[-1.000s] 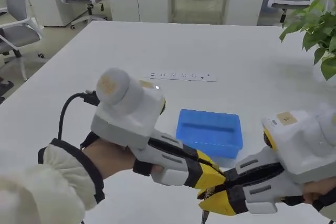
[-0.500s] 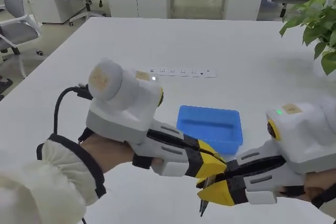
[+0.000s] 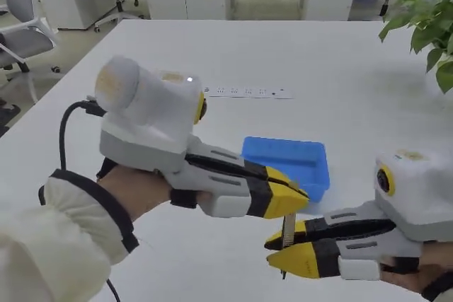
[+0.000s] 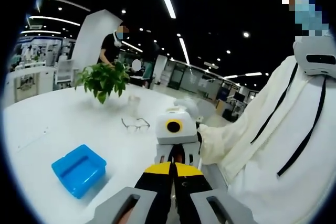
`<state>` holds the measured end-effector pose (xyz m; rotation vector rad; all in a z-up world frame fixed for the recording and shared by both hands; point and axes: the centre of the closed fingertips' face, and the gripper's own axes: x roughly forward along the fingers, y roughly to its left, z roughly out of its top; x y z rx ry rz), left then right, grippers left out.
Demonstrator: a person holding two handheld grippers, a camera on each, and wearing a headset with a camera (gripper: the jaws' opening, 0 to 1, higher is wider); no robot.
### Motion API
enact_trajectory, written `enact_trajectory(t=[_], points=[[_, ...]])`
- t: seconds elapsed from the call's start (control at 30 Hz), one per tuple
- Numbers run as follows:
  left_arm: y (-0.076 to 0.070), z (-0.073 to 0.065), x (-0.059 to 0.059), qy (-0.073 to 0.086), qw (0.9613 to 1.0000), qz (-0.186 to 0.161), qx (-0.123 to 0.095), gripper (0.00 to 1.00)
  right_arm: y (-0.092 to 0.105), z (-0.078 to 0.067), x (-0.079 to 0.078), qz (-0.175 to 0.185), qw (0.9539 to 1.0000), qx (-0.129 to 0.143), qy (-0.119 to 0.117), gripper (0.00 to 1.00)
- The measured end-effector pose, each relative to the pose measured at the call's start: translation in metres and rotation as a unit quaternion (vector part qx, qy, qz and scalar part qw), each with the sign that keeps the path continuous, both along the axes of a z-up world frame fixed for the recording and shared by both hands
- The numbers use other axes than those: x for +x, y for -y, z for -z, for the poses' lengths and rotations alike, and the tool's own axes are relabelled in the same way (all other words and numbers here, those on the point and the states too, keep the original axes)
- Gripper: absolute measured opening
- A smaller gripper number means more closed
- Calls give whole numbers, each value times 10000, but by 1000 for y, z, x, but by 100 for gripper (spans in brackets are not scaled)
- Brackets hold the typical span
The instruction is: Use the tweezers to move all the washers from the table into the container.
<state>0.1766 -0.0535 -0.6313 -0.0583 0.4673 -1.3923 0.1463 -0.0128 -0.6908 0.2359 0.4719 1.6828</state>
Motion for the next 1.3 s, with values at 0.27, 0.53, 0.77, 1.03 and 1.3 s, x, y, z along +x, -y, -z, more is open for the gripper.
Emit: enact_trajectory(t=[0.27, 0.53, 0.77, 1.03, 1.3], points=[[-4, -7, 2, -9, 9999, -106, -113, 0, 1, -6, 2, 100, 9998, 186, -13, 8], [0, -14, -2, 83, 9999, -8, -80, 0, -2, -1, -3, -12, 9999, 130, -31, 7], [-3, -16, -1, 138, 9999, -29, -59, 0, 2, -4, -4, -116, 9995, 261, 111, 6], [-6, -4, 3, 43, 9999, -124, 30, 0, 9, 9, 1, -245, 9988, -288, 296, 2], [-20, 26, 8, 192, 9957, -127, 902, 1, 24, 33, 8, -683, 9860, -1430, 513, 1]])
